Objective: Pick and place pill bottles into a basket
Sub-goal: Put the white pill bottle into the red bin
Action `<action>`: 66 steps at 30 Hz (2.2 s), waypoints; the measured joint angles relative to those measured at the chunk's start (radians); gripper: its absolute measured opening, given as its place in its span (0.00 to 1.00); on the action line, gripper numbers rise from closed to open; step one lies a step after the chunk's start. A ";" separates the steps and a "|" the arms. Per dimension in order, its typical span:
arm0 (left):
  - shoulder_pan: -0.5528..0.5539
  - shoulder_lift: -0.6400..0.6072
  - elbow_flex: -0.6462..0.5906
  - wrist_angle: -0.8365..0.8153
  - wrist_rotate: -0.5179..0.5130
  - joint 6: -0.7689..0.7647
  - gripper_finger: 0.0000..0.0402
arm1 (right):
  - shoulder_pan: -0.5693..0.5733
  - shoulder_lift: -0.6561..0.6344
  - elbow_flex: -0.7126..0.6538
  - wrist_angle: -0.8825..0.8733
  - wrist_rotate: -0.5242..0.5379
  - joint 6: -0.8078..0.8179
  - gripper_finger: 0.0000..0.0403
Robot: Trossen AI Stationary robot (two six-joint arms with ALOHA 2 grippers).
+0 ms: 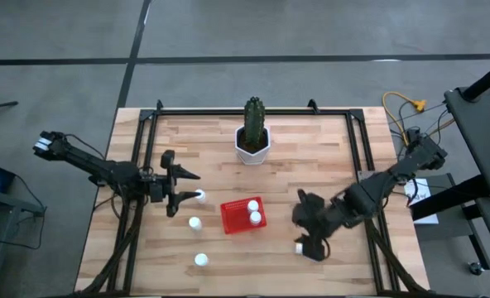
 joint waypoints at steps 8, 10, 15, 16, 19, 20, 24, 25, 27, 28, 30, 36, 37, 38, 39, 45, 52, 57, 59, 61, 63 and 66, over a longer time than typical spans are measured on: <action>0.000 0.030 0.000 0.002 -0.004 0.005 0.52 | 0.157 0.108 -0.004 -0.093 0.009 0.214 0.56; 0.000 0.037 0.001 0.000 -0.008 0.005 0.52 | 0.171 0.155 0.002 -0.092 0.009 0.216 0.56; 0.000 0.044 0.005 0.001 -0.017 0.006 0.52 | 0.175 0.235 0.017 -0.093 0.009 0.215 0.56; 0.000 0.044 0.005 0.001 -0.017 0.005 0.52 | 0.175 0.249 0.017 -0.097 0.005 0.215 0.56; 0.000 0.044 0.005 -0.001 -0.017 0.004 0.52 | 0.175 0.287 0.017 -0.116 -0.017 0.211 0.56; 0.000 0.044 0.005 0.002 -0.017 0.004 0.52 | 0.176 0.299 0.016 -0.127 -0.022 0.210 0.56; 0.000 0.044 0.006 0.001 -0.017 0.003 0.52 | 0.175 0.343 0.016 -0.126 -0.024 0.188 0.56; 0.000 0.044 0.006 0.001 -0.017 0.003 0.52 | 0.175 0.354 0.015 -0.126 -0.024 0.186 0.56; 0.000 0.046 0.006 0.001 -0.017 0.003 0.52 | 0.170 0.372 0.015 -0.126 -0.024 0.182 0.56; 0.000 0.046 0.006 0.000 -0.016 0.003 0.52 | 0.169 0.377 0.015 -0.125 -0.027 0.172 0.56; 0.000 0.049 0.006 0.001 -0.016 0.002 0.52 | 0.168 0.389 0.015 -0.120 -0.035 0.162 0.56; 0.000 0.059 0.006 0.001 -0.016 0.002 0.52 | 0.164 0.392 -0.001 -0.117 -0.038 0.159 0.56; 0.000 0.060 0.006 0.002 -0.016 0.002 0.52 | 0.164 0.392 -0.005 -0.119 -0.038 0.159 0.56; 0.000 0.063 0.006 0.003 -0.016 0.002 0.52 | 0.162 0.392 -0.011 -0.119 -0.038 0.159 0.56; 0.000 0.065 0.006 0.002 -0.016 0.002 0.52 | 0.162 0.392 -0.018 -0.115 -0.039 0.159 0.56; 0.000 0.067 0.006 0.000 -0.016 0.002 0.52 | 0.161 0.392 -0.083 -0.056 -0.040 0.159 0.56; 0.000 0.069 0.006 0.003 -0.018 0.002 0.52 | 0.150 0.392 -0.146 0.014 -0.056 0.165 0.54; 0.000 0.069 0.006 0.001 -0.018 0.002 0.52 | 0.135 0.391 -0.153 0.016 -0.063 0.142 0.42; 0.000 0.069 0.006 0.002 -0.018 0.002 0.52 | 0.130 0.391 -0.153 0.016 -0.073 0.130 0.36; 0.000 0.071 0.006 0.002 -0.018 0.002 0.52 | 0.127 0.391 -0.153 0.017 -0.076 0.117 0.33; 0.000 0.071 0.006 0.001 -0.018 0.002 0.52 | 0.126 0.391 -0.153 0.018 -0.077 0.111 0.32; 0.000 0.072 0.006 0.002 -0.018 0.002 0.52 | 0.126 0.391 -0.150 0.018 -0.070 0.110 0.32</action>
